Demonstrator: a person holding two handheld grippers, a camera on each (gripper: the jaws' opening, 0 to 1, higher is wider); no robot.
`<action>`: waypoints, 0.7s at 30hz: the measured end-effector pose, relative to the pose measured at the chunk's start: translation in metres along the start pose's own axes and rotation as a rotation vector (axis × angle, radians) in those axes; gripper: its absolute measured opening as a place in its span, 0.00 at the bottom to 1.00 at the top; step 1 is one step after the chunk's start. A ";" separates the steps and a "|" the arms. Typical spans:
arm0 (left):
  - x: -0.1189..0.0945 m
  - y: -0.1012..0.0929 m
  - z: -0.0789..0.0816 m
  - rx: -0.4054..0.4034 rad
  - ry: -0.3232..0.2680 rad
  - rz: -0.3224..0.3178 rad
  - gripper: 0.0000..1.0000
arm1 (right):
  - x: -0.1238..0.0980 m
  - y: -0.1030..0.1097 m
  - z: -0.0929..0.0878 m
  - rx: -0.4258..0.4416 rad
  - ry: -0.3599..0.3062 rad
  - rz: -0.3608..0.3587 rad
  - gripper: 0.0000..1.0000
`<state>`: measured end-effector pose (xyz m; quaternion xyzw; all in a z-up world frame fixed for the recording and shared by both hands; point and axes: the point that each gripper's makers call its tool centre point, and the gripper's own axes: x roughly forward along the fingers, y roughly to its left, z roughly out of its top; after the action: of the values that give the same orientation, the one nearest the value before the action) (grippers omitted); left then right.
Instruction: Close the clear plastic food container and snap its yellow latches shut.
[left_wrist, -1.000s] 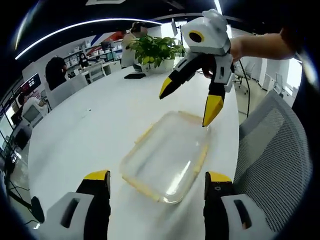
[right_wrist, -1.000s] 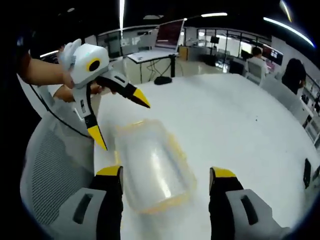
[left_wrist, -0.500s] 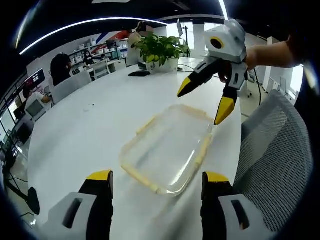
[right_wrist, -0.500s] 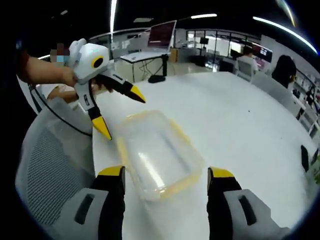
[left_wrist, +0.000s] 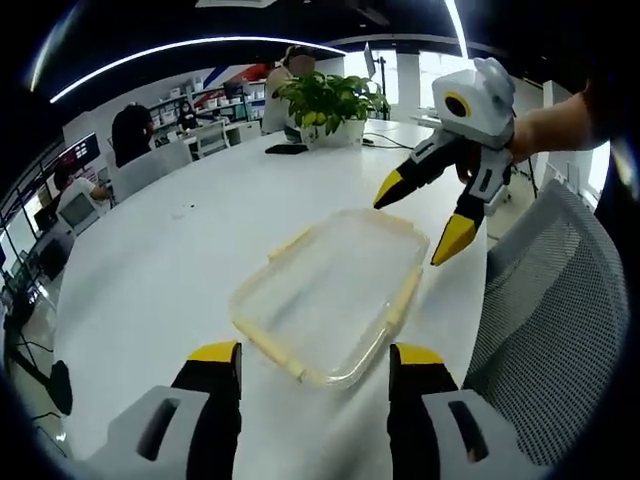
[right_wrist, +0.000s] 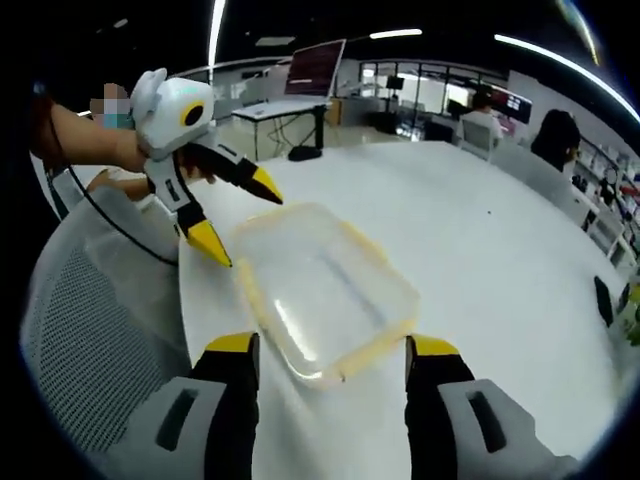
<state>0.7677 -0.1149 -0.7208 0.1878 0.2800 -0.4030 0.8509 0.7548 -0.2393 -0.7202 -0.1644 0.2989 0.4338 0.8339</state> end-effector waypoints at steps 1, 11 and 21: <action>0.000 0.000 0.000 0.001 -0.001 0.000 0.52 | 0.000 0.000 0.000 0.002 0.000 -0.002 0.55; 0.007 0.002 -0.001 -0.013 0.015 -0.002 0.49 | 0.005 -0.005 -0.003 -0.012 0.014 -0.043 0.51; 0.017 0.014 0.006 -0.006 0.023 -0.008 0.48 | 0.010 -0.021 0.003 -0.006 0.016 -0.048 0.51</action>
<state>0.7895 -0.1197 -0.7251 0.1887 0.2917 -0.4035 0.8465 0.7777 -0.2439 -0.7241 -0.1773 0.3003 0.4132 0.8412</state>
